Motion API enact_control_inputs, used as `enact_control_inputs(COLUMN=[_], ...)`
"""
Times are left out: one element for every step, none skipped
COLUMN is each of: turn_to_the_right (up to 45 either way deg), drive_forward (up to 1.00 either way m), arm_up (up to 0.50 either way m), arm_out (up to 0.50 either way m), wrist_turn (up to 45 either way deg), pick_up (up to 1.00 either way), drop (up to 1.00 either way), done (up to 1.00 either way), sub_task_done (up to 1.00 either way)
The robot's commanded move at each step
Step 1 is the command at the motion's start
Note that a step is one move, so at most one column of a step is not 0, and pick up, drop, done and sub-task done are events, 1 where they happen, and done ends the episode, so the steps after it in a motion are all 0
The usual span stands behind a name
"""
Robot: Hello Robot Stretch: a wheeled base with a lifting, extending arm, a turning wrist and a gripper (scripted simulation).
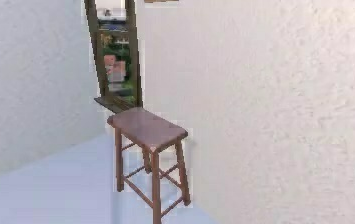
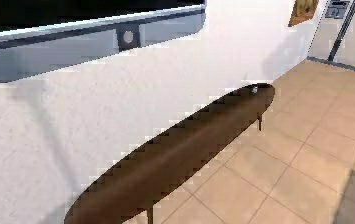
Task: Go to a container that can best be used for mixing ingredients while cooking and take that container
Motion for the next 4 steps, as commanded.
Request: enact_control_inputs(turn_to_the_right=[-45.0,-45.0,-36.0,0.0], drive_forward=[0.0,0.0,0.0,1.0], arm_up=[0.0,0.0,0.0,0.0], arm_out=[0.0,0.0,0.0,0.0], wrist_turn=[0.0,0.0,0.0,0.0], pick_up=[0.0,0.0,0.0,0.0], drop=[0.0,0.0,0.0,0.0], done=[0.0,0.0,0.0,0.0], sub_task_done=[0.0,0.0,0.0,0.0])
